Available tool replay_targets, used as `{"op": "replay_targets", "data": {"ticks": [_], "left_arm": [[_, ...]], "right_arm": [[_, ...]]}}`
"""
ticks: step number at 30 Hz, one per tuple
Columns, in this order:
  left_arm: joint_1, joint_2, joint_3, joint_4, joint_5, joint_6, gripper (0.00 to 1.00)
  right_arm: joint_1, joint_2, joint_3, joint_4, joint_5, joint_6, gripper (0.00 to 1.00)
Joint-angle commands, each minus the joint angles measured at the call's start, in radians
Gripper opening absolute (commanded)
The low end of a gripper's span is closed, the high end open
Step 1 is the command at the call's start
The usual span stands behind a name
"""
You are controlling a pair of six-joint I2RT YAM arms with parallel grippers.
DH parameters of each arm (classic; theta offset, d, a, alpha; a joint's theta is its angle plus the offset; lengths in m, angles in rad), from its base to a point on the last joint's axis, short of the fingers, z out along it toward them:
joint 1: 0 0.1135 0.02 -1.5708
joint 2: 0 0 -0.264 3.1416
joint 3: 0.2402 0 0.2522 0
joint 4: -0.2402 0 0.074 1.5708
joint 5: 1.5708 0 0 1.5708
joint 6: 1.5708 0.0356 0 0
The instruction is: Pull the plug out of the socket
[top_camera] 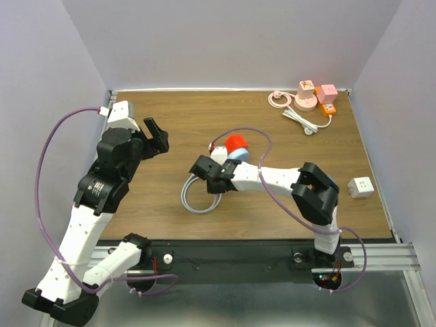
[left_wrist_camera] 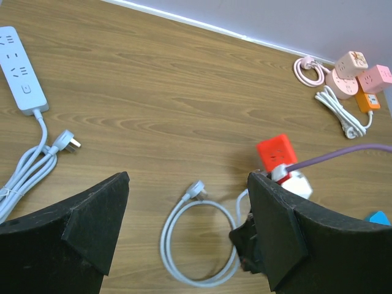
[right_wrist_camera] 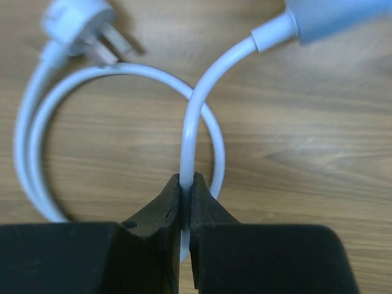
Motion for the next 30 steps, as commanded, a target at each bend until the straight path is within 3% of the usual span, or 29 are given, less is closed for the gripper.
{"op": "replay_targets", "data": {"ticks": [1,5,7,8,9,10,11,12,19,24,30], "left_arm": [[0.010,-0.024,-0.006,0.022,-0.022,0.014,0.89],[0.010,-0.036,-0.018,0.010,-0.027,0.016,0.90],[0.010,-0.044,-0.024,0.010,-0.027,0.014,0.90],[0.011,-0.046,-0.027,0.010,-0.027,0.014,0.90],[0.011,-0.044,-0.029,0.010,-0.024,0.010,0.89],[0.011,-0.046,-0.029,0.010,-0.022,0.008,0.90],[0.011,-0.044,-0.024,0.011,-0.020,0.008,0.89],[0.011,-0.043,-0.020,0.013,-0.017,0.008,0.90],[0.013,-0.044,0.009,0.008,-0.042,0.024,0.90],[0.013,-0.049,0.012,0.007,-0.042,0.014,0.90],[0.014,-0.075,0.008,-0.015,-0.054,0.001,0.90]], "right_arm": [[0.014,0.022,-0.027,0.045,-0.066,0.107,0.00],[0.016,-0.004,-0.073,0.055,-0.073,0.140,0.01],[0.016,-0.030,-0.079,0.055,-0.072,0.135,0.10],[0.017,-0.036,-0.079,0.054,-0.075,0.126,0.21],[0.016,-0.054,-0.070,0.054,-0.095,0.109,0.49],[0.016,-0.065,-0.070,0.052,-0.107,0.100,0.62],[0.016,-0.079,-0.063,0.052,-0.121,0.092,0.86],[0.016,-0.096,-0.058,0.051,-0.138,0.082,1.00],[-0.001,-0.203,0.089,-0.093,-0.073,-0.050,1.00],[-0.047,-0.050,0.281,-0.308,0.077,-0.182,1.00],[-0.105,0.081,0.443,-0.400,0.126,-0.242,1.00]]}}
